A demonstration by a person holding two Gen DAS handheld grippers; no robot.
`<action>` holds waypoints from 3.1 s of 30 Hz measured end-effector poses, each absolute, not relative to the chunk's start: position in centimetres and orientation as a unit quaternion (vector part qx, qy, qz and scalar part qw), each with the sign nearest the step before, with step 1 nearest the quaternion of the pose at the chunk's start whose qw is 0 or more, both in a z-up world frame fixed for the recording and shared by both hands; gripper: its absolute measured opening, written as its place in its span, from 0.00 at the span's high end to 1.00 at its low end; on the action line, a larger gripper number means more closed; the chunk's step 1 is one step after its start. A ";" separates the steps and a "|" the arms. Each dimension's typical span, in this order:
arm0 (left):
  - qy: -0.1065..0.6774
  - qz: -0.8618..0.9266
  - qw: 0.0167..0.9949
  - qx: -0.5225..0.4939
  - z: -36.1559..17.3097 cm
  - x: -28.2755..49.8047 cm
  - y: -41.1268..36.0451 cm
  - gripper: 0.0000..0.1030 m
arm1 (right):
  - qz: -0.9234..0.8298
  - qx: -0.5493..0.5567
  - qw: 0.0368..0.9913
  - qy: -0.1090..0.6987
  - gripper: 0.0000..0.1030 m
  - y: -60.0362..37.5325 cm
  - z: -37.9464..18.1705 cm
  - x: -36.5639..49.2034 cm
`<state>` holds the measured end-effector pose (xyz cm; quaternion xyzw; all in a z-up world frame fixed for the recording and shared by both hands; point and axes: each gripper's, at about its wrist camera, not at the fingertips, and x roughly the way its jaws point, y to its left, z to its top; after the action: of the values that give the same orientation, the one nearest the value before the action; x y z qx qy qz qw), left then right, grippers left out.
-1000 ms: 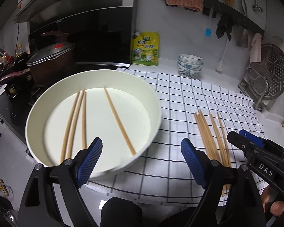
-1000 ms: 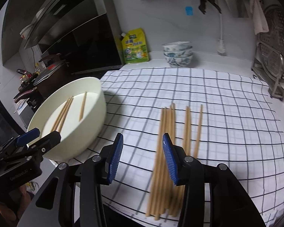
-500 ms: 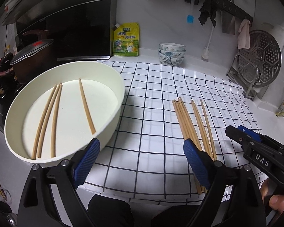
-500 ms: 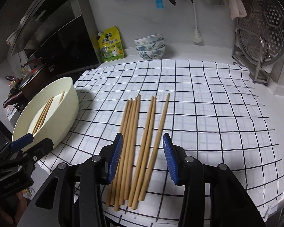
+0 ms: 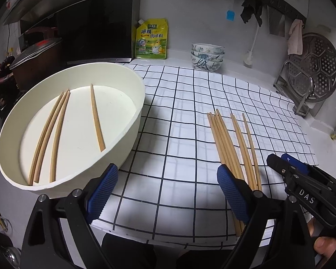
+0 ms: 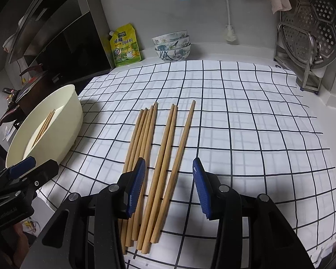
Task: Organize utensils
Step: 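Move both open tools back over the remaining chopsticks, then close the left tool on a chopstick while the right tool grasps another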
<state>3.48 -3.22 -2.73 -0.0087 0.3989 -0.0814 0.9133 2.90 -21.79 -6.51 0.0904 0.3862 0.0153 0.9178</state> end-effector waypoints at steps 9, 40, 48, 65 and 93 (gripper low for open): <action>0.405 -0.082 0.911 -0.007 -3.3 4.1 -4.0 0.14 | 0.010 0.097 0.914 0.395 0.59 -22.9 -7.2 3.2; 0.422 -0.076 0.904 -0.004 -5.5 4.3 -5.1 0.14 | -0.009 0.031 0.898 0.438 0.59 -21.4 -9.9 4.3; 0.428 -0.081 0.900 0.013 -6.4 4.4 -7.0 0.13 | -0.006 0.036 0.894 0.447 0.59 -23.1 -9.9 3.9; 0.437 -0.071 0.896 0.040 -8.1 5.5 -9.1 0.13 | 0.006 0.067 0.900 0.431 0.48 -26.4 -9.1 2.9; 0.442 -0.042 0.895 0.036 -9.0 7.4 -9.2 0.10 | -0.036 0.012 0.902 0.431 0.53 -24.7 -10.4 4.5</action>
<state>7.36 -9.23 -8.99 0.0356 0.4419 -0.0422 0.8953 4.55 -24.66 -10.38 0.0119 0.4308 -0.0356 0.9017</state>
